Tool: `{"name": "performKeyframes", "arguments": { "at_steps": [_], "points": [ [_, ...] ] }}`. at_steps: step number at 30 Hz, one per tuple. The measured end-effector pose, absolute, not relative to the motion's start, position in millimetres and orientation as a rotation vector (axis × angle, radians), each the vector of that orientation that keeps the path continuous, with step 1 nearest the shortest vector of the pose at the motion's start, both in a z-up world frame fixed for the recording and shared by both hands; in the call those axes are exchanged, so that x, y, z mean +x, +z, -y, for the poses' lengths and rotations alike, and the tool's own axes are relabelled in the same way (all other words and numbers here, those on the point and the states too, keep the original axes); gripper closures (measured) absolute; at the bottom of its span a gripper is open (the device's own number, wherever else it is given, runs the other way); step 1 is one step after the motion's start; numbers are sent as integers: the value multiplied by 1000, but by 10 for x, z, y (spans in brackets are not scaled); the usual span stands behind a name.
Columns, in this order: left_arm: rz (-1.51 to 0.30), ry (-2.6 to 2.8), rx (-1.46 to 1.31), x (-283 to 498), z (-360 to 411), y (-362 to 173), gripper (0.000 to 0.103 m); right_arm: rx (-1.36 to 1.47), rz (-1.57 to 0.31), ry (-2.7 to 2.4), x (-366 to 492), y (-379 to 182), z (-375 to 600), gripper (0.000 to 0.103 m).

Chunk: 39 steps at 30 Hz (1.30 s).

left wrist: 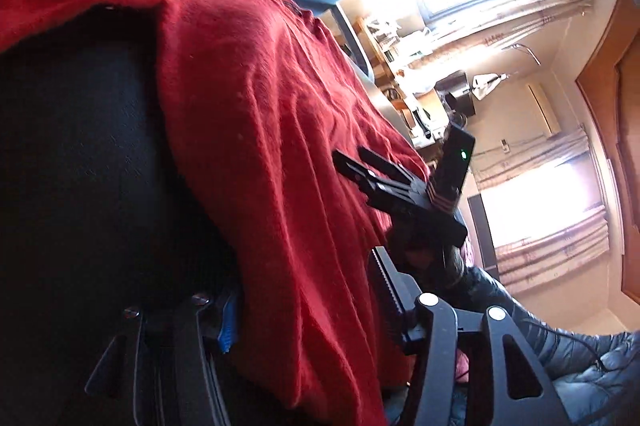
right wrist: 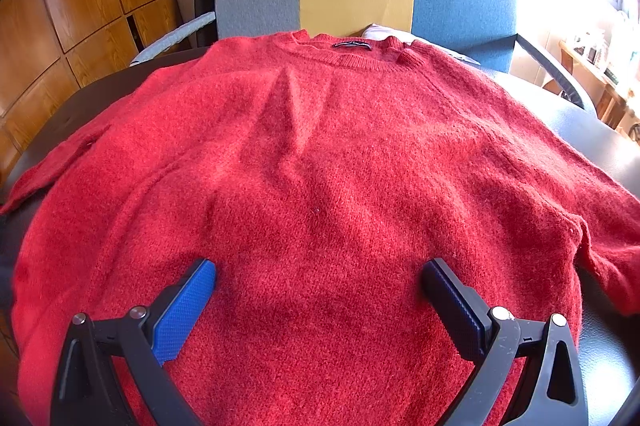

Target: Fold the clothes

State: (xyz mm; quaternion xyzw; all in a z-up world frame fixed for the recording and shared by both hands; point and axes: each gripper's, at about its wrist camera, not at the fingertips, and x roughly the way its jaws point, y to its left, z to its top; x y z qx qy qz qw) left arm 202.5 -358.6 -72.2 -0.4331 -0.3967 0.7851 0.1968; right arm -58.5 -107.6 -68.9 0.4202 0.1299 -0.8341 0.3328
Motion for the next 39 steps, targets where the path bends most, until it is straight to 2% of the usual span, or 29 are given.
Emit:
{"name": "performKeyframes", "arguments": {
  "at_steps": [3,8,10,16,20,22,26,27,28,30,31,35,36,37,38,39],
  "points": [
    [1109,2202,-1157,2146,3606,-573,94,1097,-338,-2178,-594,-687,1071,0],
    [1113,2266,-961,2423,3804,-29,94,1096,-334,-2175,-620,-680,1053,0],
    [1067,2345,-1019,2521,3861,86,92,1095,-335,-2174,-631,-679,1044,0],
    [1146,2424,-1294,2793,4082,-291,85,1092,-340,-2176,-636,-681,1041,0],
    [1167,2360,-1199,2900,3815,-296,81,1091,-342,-2177,-636,-681,1045,0],
    [1149,2331,-1195,2793,3559,-284,78,1092,-342,-2178,-634,-678,1051,0],
    [1018,2360,-1462,2484,3185,-530,78,1090,-345,-2176,-614,-675,1050,0],
    [963,2374,-1548,2469,3134,-624,83,1089,-351,-2170,-594,-676,1038,0],
    [987,2368,-1554,2512,3156,-674,95,1084,-362,-2159,-563,-675,1015,0],
    [1074,2343,-1523,2619,3231,-749,96,1076,-380,-2138,-502,-673,961,0],
    [1103,2343,-1512,2677,3270,-767,101,1070,-383,-2129,-471,-670,916,0],
    [1161,2349,-1463,2831,3350,-744,102,1055,-392,-2115,-371,-670,794,0],
    [1151,2356,-1440,2828,3339,-693,100,1053,-394,-2116,-350,-672,774,0],
    [1140,2364,-1418,2825,3328,-643,91,1051,-395,-2117,-330,-674,754,0],
    [1133,2393,-1377,2823,3361,-567,86,1048,-397,-2118,-309,-676,734,0],
    [1144,2437,-1340,2823,3450,-487,86,1047,-398,-2119,-298,-678,723,0]
  ]
}}
